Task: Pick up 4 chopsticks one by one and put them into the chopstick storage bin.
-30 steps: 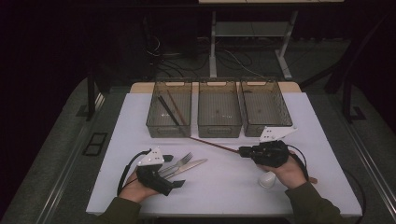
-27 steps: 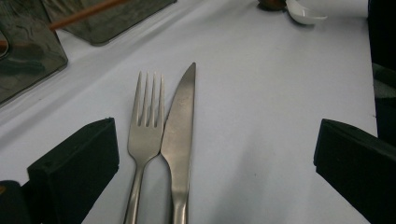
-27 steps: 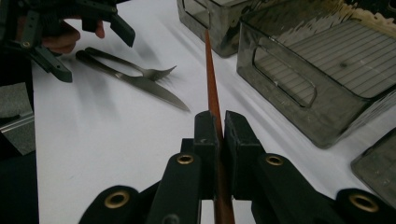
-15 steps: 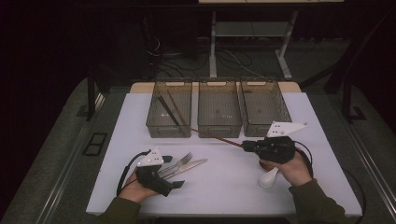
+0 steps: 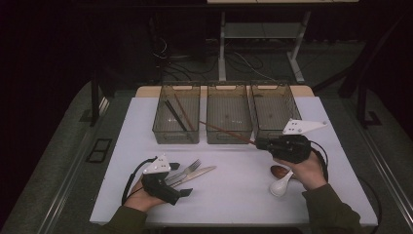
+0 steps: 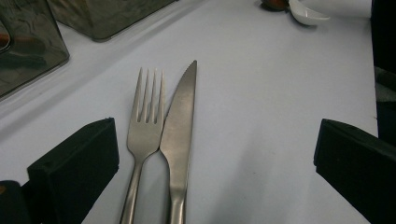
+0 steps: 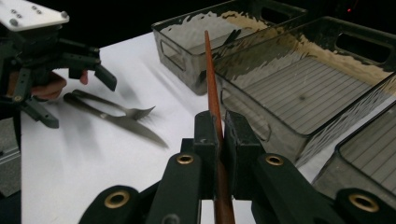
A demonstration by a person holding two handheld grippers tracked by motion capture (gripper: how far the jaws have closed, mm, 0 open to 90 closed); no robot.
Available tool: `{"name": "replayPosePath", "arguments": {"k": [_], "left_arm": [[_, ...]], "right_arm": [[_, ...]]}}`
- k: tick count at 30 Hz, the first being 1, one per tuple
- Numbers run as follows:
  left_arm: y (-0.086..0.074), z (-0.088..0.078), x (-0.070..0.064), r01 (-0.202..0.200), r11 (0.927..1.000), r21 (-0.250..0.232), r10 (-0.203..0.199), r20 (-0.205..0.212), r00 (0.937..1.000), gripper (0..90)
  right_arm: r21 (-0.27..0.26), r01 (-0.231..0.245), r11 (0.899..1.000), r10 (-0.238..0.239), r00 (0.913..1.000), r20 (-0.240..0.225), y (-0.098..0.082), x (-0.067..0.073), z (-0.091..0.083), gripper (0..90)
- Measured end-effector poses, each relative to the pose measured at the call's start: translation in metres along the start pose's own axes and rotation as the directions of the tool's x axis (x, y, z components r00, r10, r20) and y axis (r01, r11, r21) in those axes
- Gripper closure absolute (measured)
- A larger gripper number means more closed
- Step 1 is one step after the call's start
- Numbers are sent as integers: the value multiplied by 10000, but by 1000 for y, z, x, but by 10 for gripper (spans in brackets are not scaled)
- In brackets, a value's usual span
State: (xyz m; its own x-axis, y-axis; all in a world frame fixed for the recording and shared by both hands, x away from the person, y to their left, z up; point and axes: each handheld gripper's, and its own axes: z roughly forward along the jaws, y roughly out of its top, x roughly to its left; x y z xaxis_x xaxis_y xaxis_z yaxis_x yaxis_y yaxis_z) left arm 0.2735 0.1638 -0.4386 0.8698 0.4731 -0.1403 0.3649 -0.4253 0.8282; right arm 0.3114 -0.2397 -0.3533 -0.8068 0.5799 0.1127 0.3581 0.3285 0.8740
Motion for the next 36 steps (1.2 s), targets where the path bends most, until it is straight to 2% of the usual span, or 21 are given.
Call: {"name": "replayPosePath", "arguments": {"k": [8,19,32,36], "left_arm": [[0,1,-1,3,10000,3,-3,-51,10000,0],[1,1,-1,-185,9998,112,186,-44,9998,0],[1,2,-2,-48,10000,-10,48,-41,10000,0],[2,2,-2,-26,10000,27,26,-49,10000,0]], "right_arm": [[-141,-65,9999,70,9994,352,9,-5,4,842],[-216,-10,9998,25,9976,695,31,-10,21,842],[-138,-470,9988,482,9930,1076,49,-21,54,841],[20,-441,9990,436,9920,1182,54,-20,67,841]]}}
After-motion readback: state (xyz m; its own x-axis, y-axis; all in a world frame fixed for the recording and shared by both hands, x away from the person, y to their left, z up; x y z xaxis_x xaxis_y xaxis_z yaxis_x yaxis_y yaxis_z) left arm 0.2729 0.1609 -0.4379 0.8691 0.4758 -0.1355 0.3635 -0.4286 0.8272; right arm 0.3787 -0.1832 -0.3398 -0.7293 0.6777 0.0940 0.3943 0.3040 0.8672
